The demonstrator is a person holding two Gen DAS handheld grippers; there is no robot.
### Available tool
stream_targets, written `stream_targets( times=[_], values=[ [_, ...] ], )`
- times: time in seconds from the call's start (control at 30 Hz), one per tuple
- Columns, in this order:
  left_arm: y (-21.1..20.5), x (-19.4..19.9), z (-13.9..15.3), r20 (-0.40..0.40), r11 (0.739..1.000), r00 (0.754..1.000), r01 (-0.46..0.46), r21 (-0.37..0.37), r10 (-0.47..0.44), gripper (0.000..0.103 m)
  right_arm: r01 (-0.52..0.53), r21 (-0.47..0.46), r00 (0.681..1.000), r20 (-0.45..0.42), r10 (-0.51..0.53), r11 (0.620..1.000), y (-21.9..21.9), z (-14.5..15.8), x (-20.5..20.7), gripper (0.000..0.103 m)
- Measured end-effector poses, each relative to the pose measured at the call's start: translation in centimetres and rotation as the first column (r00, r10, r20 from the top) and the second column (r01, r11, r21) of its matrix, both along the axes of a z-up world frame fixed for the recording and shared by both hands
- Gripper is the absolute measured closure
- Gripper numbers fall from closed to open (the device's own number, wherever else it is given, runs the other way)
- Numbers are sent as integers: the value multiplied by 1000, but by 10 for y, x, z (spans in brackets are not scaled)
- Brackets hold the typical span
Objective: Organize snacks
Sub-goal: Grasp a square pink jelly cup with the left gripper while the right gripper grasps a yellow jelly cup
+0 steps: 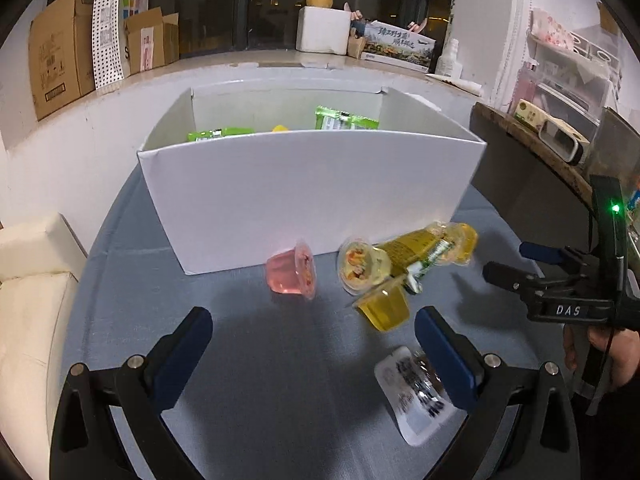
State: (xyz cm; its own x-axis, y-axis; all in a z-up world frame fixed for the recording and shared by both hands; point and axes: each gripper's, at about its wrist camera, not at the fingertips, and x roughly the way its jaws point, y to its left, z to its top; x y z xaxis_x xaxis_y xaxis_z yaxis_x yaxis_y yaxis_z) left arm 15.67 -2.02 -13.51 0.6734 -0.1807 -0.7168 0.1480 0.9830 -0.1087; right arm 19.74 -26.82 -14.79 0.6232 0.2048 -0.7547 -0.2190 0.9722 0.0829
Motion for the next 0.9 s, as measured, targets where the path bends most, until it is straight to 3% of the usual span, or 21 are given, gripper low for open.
stream_targets(
  times=[0.13, 0.2, 0.43, 0.53, 0.63, 0.7, 0.77, 0.8, 0.9],
  values=[
    [11, 24, -13, -44, 997, 996, -80, -21, 79, 0, -11, -48, 1000, 22, 12, 999, 2, -4, 17, 5],
    [16, 37, -20, -69, 993, 991, -117, -31, 114, 0, -17, -70, 1000, 3, 17, 997, 5, -8, 28, 24],
    [14, 62, -37, -106, 989, 984, -147, -27, 143, 0, -67, -14, 998, -21, 67, 998, 10, -21, 46, 27],
    [13, 66, -42, -120, 987, 981, -155, -39, 150, 3, -100, 28, 994, -28, 101, 995, 10, -23, 52, 38],
    [13, 67, -46, -122, 986, 980, -164, -32, 159, 22, -129, 37, 991, -22, 129, 991, 10, -23, 53, 46],
    [11, 68, -45, -116, 990, 985, -136, -40, 131, 39, -137, 71, 990, -23, 139, 988, 6, -22, 50, 60],
    [8, 69, -43, -119, 992, 987, -117, -54, 110, 62, -135, 76, 990, -20, 136, 988, 3, -20, 44, 67],
    [6, 68, -43, -119, 992, 988, -106, -64, 98, 67, -140, 77, 990, -20, 142, 987, 3, -20, 41, 67],
    [1, 63, -41, -109, 994, 991, -88, -67, 80, 67, -154, 84, 988, -17, 156, 984, 2, -20, 34, 67]
  ],
)
